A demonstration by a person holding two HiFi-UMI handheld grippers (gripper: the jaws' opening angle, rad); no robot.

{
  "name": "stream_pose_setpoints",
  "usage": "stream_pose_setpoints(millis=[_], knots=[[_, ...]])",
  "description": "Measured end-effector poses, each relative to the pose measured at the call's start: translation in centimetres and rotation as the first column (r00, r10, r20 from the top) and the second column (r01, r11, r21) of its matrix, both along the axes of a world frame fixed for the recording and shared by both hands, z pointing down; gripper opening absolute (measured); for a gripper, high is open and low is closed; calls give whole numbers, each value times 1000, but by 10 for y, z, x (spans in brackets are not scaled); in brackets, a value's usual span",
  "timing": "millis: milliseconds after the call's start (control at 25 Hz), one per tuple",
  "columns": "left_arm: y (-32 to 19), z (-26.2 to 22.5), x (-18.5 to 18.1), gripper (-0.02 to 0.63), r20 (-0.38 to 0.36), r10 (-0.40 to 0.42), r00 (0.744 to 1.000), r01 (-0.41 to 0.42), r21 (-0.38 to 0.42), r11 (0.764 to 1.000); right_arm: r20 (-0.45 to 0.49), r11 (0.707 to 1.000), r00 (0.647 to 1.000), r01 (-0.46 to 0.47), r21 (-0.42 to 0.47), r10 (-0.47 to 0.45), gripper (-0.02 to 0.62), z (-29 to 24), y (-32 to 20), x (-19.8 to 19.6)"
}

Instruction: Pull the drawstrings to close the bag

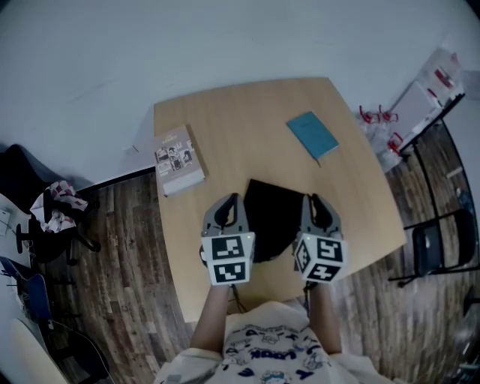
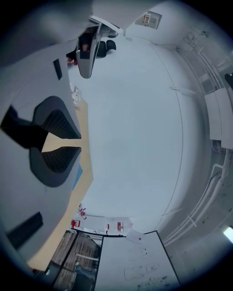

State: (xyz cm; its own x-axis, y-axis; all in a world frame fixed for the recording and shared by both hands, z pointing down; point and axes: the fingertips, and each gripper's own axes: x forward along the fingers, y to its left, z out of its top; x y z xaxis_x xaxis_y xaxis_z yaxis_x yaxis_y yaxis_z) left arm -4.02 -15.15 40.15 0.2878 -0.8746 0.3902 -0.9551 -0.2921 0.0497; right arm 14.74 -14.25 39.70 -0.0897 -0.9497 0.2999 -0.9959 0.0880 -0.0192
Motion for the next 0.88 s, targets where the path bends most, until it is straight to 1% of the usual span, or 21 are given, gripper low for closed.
stream_pose_setpoints(millis=[200, 880], knots=[[2, -7, 4, 2, 9, 11, 1000, -11, 29, 1000, -12, 1000, 1000, 3, 5, -3, 38, 1, 1, -2], [2, -11, 3, 2, 33, 24, 999, -25, 46, 999, -19, 1000, 1000, -11, 18, 11, 38, -3, 1, 0]])
